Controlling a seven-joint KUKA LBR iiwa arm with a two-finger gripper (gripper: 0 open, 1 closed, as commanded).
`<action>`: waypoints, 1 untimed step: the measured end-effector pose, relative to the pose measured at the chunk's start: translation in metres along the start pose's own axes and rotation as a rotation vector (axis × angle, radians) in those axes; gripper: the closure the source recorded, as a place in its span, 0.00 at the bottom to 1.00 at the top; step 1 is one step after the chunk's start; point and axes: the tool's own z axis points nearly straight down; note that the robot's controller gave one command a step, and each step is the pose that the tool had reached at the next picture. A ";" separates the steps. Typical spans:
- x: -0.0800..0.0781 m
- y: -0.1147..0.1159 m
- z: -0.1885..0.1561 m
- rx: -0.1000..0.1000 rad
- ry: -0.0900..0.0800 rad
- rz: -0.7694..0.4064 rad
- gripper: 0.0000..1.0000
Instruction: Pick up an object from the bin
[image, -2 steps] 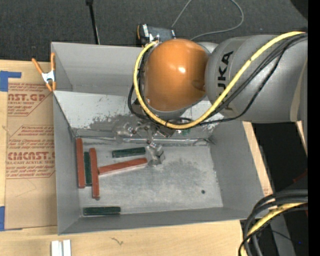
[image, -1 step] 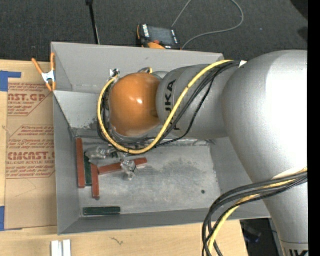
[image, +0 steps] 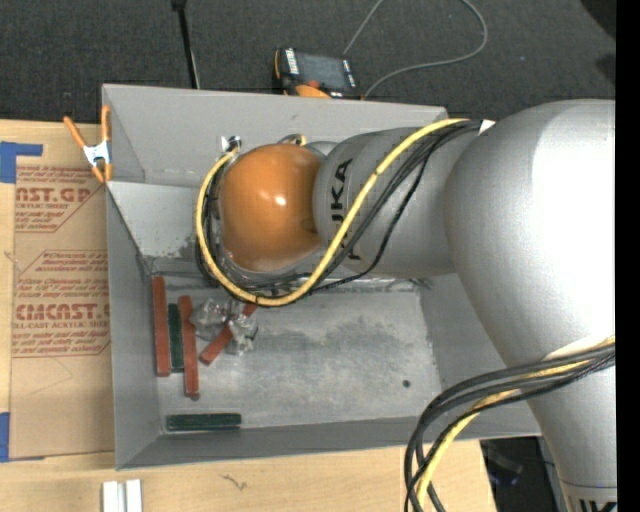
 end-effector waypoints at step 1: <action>0.021 0.013 -0.139 0.010 -0.006 0.015 1.00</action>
Offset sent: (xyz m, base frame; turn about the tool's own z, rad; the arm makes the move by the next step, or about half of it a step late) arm -0.0231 -0.0144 0.1337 0.0135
